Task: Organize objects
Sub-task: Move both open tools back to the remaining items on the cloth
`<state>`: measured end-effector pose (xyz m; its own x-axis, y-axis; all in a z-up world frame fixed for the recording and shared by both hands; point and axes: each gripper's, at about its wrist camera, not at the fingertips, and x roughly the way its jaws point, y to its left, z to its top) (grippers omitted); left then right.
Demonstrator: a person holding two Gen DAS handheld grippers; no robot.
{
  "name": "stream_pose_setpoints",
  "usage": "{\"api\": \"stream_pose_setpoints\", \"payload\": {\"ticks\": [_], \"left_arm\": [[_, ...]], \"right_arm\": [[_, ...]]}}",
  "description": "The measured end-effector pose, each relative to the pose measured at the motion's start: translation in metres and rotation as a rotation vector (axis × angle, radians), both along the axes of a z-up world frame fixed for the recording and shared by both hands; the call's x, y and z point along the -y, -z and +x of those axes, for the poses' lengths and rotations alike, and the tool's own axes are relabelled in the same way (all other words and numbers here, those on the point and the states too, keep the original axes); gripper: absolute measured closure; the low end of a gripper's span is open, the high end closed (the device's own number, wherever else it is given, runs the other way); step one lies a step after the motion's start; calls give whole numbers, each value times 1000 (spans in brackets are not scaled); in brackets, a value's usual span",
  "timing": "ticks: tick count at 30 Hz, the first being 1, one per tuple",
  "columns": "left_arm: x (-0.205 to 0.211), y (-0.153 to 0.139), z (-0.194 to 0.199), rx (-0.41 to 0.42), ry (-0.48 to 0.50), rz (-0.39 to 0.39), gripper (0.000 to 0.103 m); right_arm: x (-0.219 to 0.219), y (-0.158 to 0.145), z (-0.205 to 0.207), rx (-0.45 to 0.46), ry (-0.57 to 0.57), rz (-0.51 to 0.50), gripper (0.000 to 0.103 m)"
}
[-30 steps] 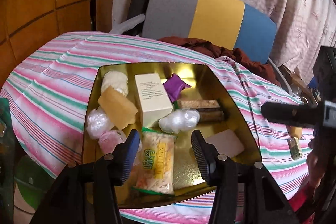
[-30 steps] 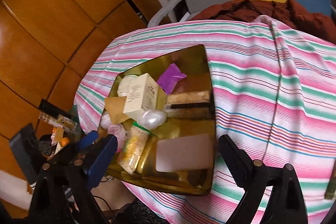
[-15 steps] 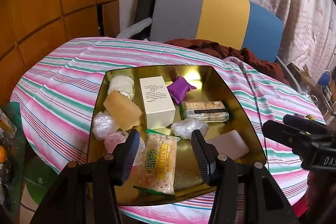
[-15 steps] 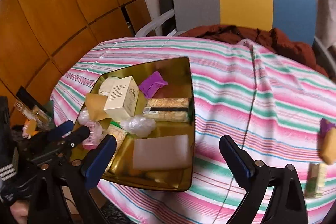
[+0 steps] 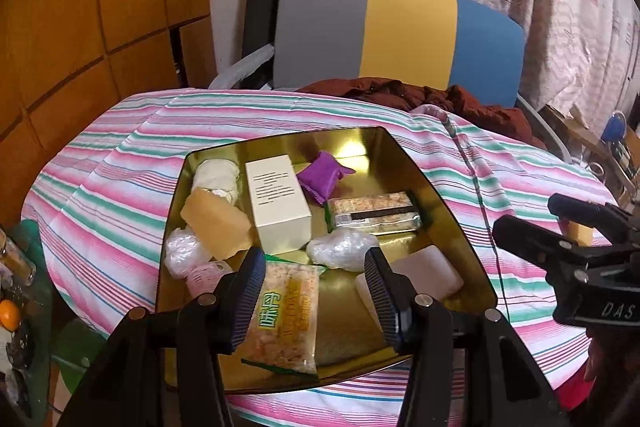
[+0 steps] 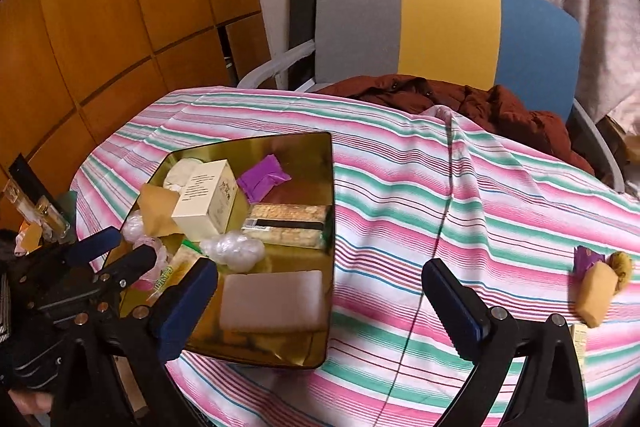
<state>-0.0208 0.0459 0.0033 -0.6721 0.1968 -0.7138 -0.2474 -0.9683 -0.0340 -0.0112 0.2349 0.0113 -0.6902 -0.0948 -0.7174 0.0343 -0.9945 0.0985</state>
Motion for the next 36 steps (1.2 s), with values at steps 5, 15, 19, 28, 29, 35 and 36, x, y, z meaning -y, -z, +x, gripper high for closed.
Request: {"api": "stream_pose_setpoints", "payload": {"ticks": [5, 15, 19, 28, 29, 35, 36], "left_arm": [[-13, -1, 1, 0, 35, -14, 51], [-52, -2, 5, -3, 149, -32, 51], [-68, -3, 10, -6, 197, -42, 51], [-105, -4, 18, -8, 309, -57, 51], [-111, -4, 19, -5, 324, -58, 51], [-142, -3, 23, 14, 418, -54, 51], [-148, -2, 23, 24, 438, -49, 51]], "right_arm": [[-18, 3, 1, 6, 44, -4, 0], [-65, 11, 10, 25, 158, -4, 0], [-86, 11, 14, 27, 206, 7, 0], [-172, -5, 30, 17, 365, 24, 0], [-190, -7, 33, 12, 403, 29, 0], [-272, -3, 57, -1, 602, 30, 0], [-288, 0, 64, -4, 647, 14, 0]]}}
